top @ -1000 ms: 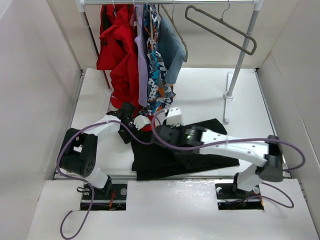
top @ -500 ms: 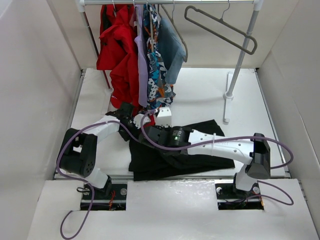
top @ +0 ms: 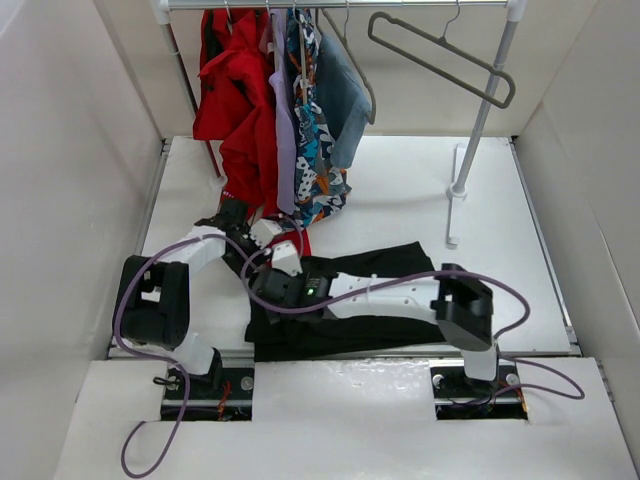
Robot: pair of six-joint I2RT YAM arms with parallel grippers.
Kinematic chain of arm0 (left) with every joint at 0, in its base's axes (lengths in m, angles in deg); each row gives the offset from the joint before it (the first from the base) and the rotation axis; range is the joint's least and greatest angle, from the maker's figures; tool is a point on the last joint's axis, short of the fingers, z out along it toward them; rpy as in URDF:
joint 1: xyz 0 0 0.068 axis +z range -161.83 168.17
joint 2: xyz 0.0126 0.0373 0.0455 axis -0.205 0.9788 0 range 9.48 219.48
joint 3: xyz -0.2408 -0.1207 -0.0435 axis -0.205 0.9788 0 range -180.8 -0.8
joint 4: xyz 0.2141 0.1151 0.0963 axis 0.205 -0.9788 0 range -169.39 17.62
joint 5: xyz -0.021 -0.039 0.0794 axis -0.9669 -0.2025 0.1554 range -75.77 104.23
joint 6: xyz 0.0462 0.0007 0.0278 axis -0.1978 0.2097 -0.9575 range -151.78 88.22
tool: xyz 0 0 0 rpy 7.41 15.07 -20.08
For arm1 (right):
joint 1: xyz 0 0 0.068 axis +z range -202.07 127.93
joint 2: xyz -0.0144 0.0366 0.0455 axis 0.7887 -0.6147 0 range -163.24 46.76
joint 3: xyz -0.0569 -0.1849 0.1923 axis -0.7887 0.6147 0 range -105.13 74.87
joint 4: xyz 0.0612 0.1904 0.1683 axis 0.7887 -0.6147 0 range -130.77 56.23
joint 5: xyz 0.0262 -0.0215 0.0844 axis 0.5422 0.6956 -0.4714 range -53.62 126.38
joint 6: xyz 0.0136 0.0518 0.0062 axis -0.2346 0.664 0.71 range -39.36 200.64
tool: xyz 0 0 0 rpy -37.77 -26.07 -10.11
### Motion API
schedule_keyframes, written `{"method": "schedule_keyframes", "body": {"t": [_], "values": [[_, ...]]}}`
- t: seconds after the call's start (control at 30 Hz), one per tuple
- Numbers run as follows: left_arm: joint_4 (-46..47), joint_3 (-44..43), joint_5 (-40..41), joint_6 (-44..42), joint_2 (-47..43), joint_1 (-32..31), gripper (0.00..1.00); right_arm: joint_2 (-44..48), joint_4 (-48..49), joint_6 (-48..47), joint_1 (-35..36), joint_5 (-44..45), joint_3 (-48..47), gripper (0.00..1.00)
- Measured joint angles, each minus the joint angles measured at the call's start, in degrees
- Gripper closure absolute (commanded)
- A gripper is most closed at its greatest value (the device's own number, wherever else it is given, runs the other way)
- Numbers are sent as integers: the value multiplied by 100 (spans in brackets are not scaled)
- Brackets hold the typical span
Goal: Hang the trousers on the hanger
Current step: Fold the trousers at the center of the board.
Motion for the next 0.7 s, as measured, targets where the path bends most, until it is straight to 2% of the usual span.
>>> {"method": "schedule_keyframes", "body": {"t": [0.03, 0.07, 0.2, 0.37, 0.57, 0.7], "values": [[-57, -63, 33, 20, 48, 105, 44, -162, 153, -192, 0, -223, 2, 2], [-98, -138, 44, 42, 105, 197, 42, -323, 278, -415, 9, -426, -13, 0], [-341, -535, 177, 96, 282, 599, 41, -789, 415, -1268, 149, -796, -413, 0], [-662, -1005, 227, 92, 146, 905, 36, -719, 439, -2122, 446, -874, -1058, 0], [-1062, -1178, -24, 4, -837, 933, 30, 116, 634, -2780, 531, -1121, -531, 0], [-1335, -1255, -437, -197, -1515, 835, 22, 1408, 890, -2944, 625, -1058, 459, 0]]}}
